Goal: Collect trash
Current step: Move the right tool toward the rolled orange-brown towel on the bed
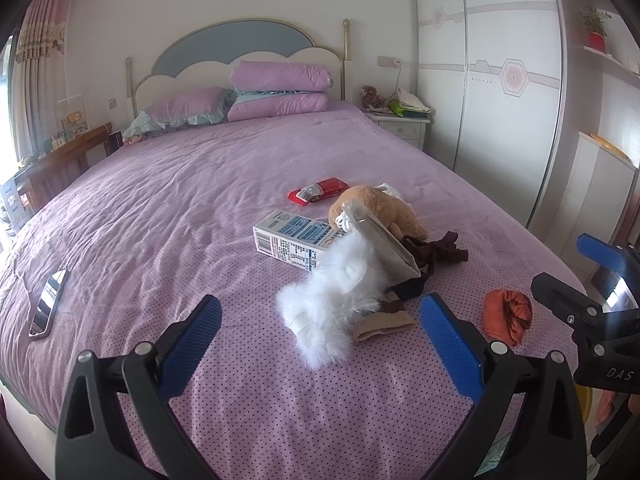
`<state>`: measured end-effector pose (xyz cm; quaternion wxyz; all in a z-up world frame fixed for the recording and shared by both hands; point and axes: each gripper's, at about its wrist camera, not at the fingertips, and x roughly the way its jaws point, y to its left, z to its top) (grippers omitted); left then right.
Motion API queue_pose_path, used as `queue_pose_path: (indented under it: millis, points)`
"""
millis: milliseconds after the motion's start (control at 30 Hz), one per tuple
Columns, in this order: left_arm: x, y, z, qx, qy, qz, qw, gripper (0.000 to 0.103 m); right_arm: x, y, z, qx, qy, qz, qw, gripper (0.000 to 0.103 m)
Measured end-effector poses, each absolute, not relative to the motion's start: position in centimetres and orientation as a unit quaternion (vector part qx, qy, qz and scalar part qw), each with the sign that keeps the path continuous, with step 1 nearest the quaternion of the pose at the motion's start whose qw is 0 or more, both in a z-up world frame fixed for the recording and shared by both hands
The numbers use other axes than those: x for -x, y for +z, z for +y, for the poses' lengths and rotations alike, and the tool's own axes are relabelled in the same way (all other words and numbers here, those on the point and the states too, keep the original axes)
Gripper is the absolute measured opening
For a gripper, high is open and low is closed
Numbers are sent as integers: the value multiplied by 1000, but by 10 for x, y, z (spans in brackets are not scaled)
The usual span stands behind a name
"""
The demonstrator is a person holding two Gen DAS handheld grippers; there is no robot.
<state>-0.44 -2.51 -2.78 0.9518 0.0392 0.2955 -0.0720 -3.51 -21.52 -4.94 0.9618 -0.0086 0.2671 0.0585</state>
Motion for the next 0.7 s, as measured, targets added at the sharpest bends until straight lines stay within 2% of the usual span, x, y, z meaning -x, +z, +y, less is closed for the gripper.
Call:
queue_pose_path:
  millis: [700]
  points:
    - [2,-30,-26,-41,-79,302,949,99,27,-49,-213,13,65,273,960,95]
